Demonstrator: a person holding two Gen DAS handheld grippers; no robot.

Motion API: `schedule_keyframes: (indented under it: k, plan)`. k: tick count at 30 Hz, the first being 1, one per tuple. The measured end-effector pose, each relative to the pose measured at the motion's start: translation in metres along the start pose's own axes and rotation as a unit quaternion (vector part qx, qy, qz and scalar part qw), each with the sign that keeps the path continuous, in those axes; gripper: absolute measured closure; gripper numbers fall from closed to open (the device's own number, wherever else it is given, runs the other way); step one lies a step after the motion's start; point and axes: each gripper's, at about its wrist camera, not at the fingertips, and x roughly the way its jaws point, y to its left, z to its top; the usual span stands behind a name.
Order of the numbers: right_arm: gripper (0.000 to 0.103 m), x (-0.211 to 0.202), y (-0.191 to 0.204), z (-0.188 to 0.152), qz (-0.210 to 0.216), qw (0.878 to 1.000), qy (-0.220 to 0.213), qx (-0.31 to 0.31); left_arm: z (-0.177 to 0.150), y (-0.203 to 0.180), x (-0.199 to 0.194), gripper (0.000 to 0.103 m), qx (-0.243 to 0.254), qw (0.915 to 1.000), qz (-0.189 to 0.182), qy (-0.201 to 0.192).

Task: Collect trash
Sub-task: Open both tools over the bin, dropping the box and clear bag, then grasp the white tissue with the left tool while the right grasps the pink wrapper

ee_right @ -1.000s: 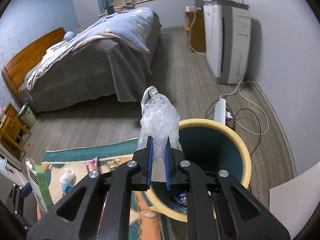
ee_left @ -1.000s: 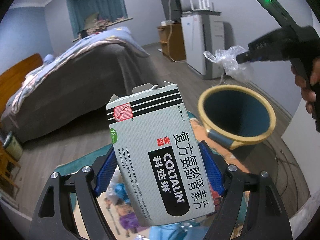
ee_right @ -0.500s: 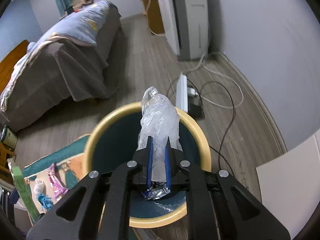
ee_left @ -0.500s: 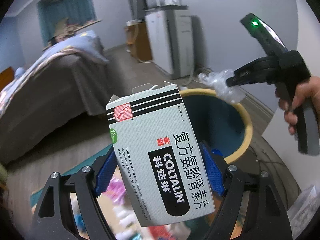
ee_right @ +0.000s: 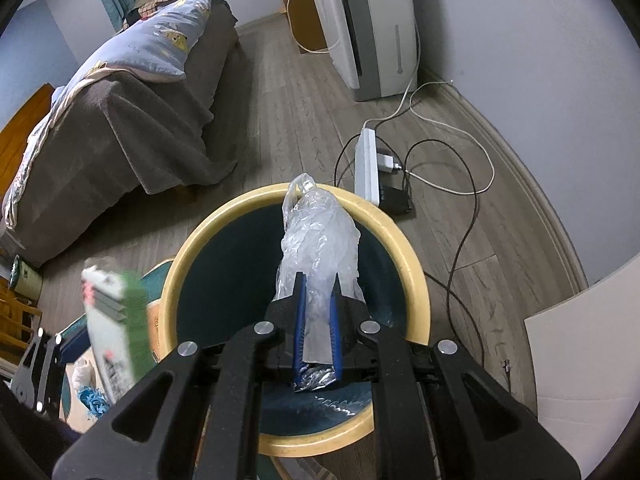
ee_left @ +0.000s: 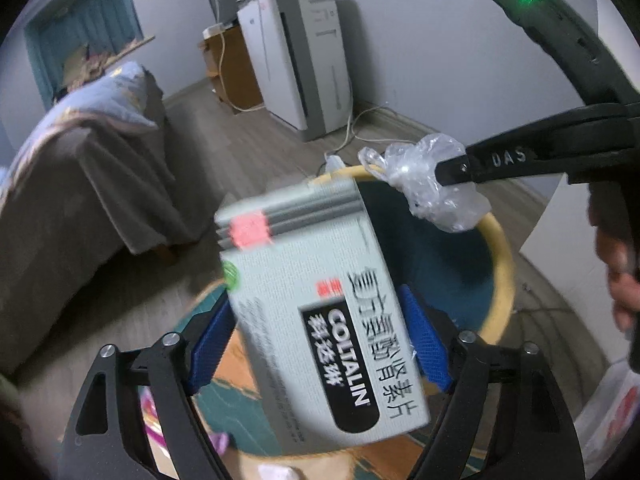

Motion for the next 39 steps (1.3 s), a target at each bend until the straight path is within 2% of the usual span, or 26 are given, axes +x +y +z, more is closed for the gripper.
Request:
schedule_keyframes:
  k: [2, 6, 8, 10, 12, 13, 15, 18, 23, 30, 36, 39]
  plan:
    - [0.089, 0.001, -0.001, 0.0, -0.004, 1.0, 0.001, 0.0, 0.006, 0.002, -0.002, 0.011, 0.004, 0.9999, 0.009, -0.014]
    - [0.063, 0.001, -0.003, 0.002, 0.0, 1.0, 0.0, 0.012, 0.004, 0.01, -0.007, 0.01, -0.019, 0.9996, 0.001, -0.02]
    - [0.061, 0.0, -0.001, 0.002, 0.001, 1.0, -0.001, 0.013, 0.0, 0.013, -0.01, 0.01, -0.025, 0.9995, 0.003, -0.02]
    - [0.052, -0.001, 0.001, 0.002, 0.002, 1.0, -0.004, 0.009, -0.004, 0.018, -0.014, 0.01, -0.035, 0.9992, 0.005, -0.021]
    - [0.04, -0.003, 0.003, 0.002, 0.001, 1.0, -0.007, 0.006, -0.007, 0.024, -0.018, 0.008, -0.043, 0.9988, 0.008, -0.024]
    - [0.037, -0.004, 0.004, 0.001, 0.001, 1.0, -0.009, 0.004, -0.01, 0.028, -0.021, 0.007, -0.049, 0.9985, 0.011, -0.023]
    - [0.021, -0.007, 0.008, 0.001, -0.002, 1.0, -0.013, 0.003, -0.015, 0.036, -0.03, 0.006, -0.063, 0.9976, 0.015, -0.023]
    - [0.005, -0.013, 0.016, 0.001, -0.004, 1.0, -0.023, -0.001, -0.027, 0.047, -0.049, 0.006, -0.078, 0.9964, 0.02, -0.025]
    - [0.006, -0.022, 0.039, 0.0, -0.004, 0.999, -0.031, -0.021, -0.048, 0.077, -0.081, 0.006, -0.107, 0.9932, 0.038, -0.024]
    - [0.006, -0.037, 0.086, -0.006, 0.002, 0.996, -0.043, -0.073, -0.079, 0.122, -0.13, 0.005, -0.126, 0.987, 0.097, -0.022]
    - [0.006, -0.051, 0.136, -0.019, 0.018, 0.991, -0.053, -0.124, -0.113, 0.155, -0.168, 0.005, -0.151, 0.9783, 0.142, -0.013]
    - [0.006, -0.054, 0.159, -0.026, 0.023, 0.987, -0.051, -0.148, -0.134, 0.169, -0.181, 0.005, -0.168, 0.9713, 0.168, -0.015]
